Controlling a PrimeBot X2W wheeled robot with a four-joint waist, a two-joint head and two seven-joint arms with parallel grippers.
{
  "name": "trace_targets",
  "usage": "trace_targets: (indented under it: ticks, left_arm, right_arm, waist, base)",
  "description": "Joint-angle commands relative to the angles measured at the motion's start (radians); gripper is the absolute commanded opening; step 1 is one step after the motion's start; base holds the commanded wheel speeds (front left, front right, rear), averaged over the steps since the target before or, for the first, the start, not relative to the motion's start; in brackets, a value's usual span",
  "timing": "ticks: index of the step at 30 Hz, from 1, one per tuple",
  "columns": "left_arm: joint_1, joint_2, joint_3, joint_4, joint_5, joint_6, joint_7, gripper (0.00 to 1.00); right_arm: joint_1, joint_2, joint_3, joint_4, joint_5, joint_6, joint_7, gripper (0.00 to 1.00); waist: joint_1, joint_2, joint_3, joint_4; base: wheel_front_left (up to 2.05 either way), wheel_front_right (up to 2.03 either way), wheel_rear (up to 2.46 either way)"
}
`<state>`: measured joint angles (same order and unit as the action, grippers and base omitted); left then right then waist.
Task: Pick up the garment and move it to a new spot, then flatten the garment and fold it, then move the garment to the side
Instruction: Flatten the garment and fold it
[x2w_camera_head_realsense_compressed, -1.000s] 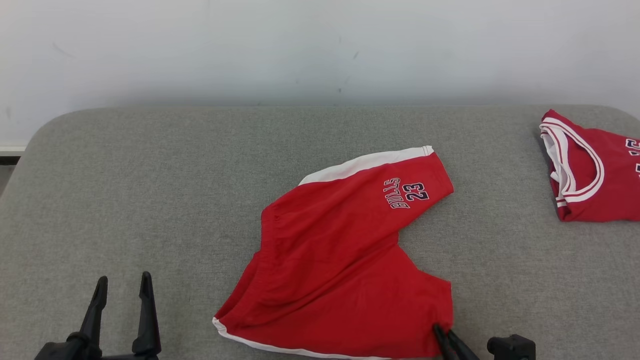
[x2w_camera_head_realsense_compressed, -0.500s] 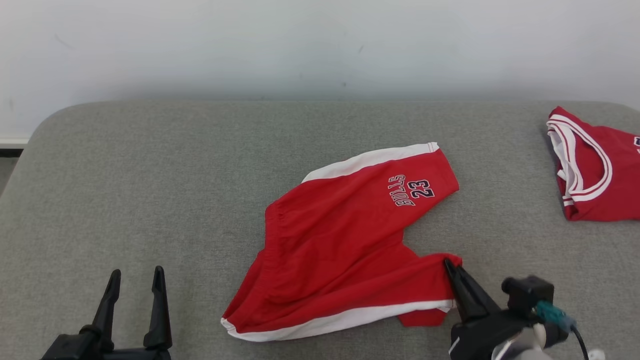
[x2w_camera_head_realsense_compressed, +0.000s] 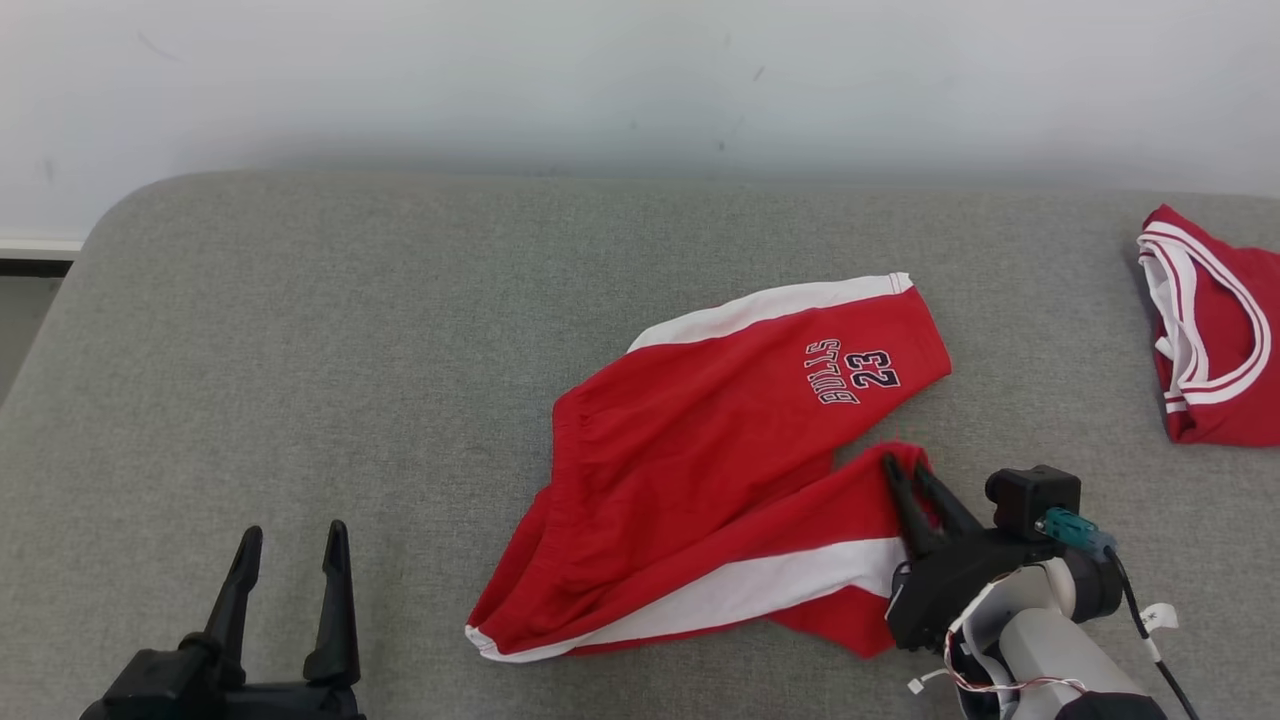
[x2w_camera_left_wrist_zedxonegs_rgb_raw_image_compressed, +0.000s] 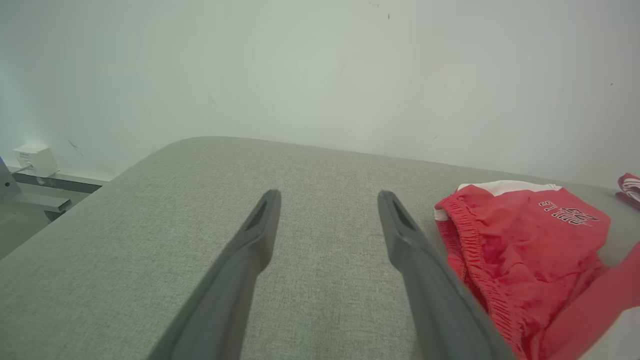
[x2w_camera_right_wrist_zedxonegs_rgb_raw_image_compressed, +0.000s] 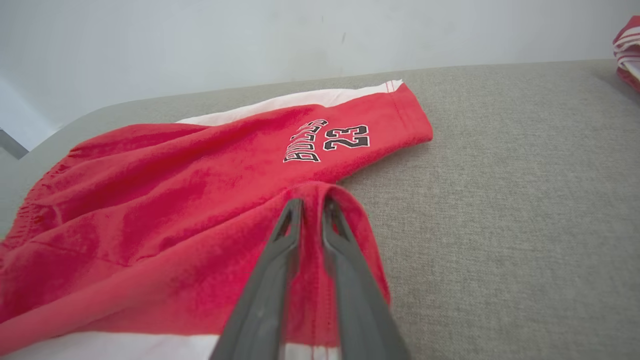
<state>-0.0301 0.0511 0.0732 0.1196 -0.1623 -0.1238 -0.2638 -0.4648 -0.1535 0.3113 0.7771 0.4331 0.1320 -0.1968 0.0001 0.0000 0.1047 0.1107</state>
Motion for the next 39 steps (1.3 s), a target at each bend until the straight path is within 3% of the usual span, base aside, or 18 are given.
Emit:
trace_targets:
  ticks: [1,9,16,25,39]
  left_arm:
    - [-0.002,-0.001,0.002,0.003,-0.001,-0.004,0.0,1.0]
    - [0.018,-0.001,0.024,0.002,0.009,-0.005,0.0,1.0]
    - [0.033,-0.001,0.048,-0.008,0.022,-0.004,0.0,1.0]
    - [0.052,-0.001,0.05,-0.009,0.034,-0.005,0.0,1.0]
    - [0.08,0.001,0.049,-0.012,0.054,-0.005,0.0,1.0]
  right_arm:
    - [-0.01,0.005,0.006,0.015,0.009,-0.003,-0.021,1.0]
    - [0.043,-0.022,0.006,-0.05,0.025,-0.003,-0.068,1.0]
    - [0.207,-0.051,-0.084,-0.326,-0.042,-0.003,-0.068,1.0]
    - [0.432,-0.015,-0.185,-0.589,-0.14,-0.003,-0.067,1.0]
    - [0.563,0.031,-0.192,-0.693,-0.191,-0.003,-0.067,1.0]
  waist:
    - [-0.0001,0.0,-0.004,-0.006]
    - [-0.0001,0.0,-0.027,-0.043]
    - [-0.0001,0.0,-0.044,-0.082]
    - [-0.0001,0.0,-0.077,-0.097]
    - [-0.0001,0.0,-0.111,-0.082]
  base:
    - [0.0,0.0,0.0]
    - [0.0,0.0,0.0]
    - [0.0,0.0,0.0]
    - [0.0,0.0,0.0]
    - [0.0,0.0,0.0]
